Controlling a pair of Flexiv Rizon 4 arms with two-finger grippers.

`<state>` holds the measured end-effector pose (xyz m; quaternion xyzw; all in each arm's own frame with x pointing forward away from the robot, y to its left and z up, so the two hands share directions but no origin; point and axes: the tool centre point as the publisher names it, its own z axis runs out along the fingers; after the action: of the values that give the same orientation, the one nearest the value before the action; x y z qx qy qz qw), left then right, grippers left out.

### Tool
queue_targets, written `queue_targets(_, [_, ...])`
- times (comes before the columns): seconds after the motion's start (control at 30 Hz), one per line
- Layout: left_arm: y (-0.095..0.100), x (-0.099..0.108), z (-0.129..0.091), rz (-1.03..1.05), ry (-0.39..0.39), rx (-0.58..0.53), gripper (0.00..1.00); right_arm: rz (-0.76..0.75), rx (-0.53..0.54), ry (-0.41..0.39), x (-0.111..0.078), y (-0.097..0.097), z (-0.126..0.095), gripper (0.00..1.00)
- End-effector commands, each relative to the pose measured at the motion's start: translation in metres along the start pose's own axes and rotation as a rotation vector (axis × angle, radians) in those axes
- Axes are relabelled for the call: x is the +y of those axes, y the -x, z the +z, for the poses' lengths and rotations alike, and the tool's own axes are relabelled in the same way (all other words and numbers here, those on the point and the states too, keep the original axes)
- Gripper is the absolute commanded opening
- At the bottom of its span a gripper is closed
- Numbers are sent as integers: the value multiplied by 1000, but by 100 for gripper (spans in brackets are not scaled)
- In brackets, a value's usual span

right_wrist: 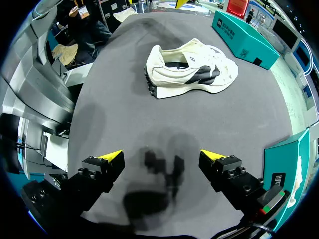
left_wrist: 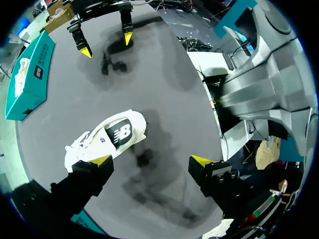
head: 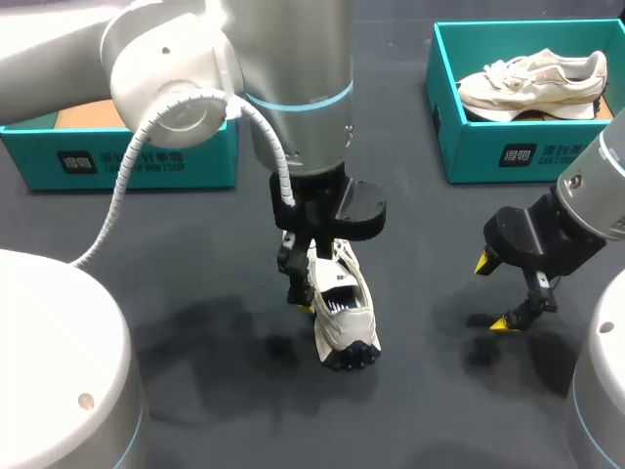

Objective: Take the shoe out of the shoebox, open the shoe tongue, remove and reinsert the insole, then place the shoe into the shoebox

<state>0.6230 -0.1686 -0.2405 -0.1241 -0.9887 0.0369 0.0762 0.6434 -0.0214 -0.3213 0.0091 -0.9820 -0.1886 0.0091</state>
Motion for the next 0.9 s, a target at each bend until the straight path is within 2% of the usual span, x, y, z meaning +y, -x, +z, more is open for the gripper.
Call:
queue_targets(0.03, [-4, -20, 26, -206, 29, -90, 100, 1, -3, -2, 0, -2, 0, 100])
queue_targets(0.4, [3, -28, 48, -318, -10, -137, 100, 1, -3, -2, 0, -2, 0, 100])
queue_targets(0.53, [9, -33, 57, -332, 1, -159, 100, 1, -3, -2, 0, -2, 0, 100])
queue_targets(0.9, [29, -41, 89, -352, 24, -104, 100, 1, -3, -2, 0, -2, 0, 100])
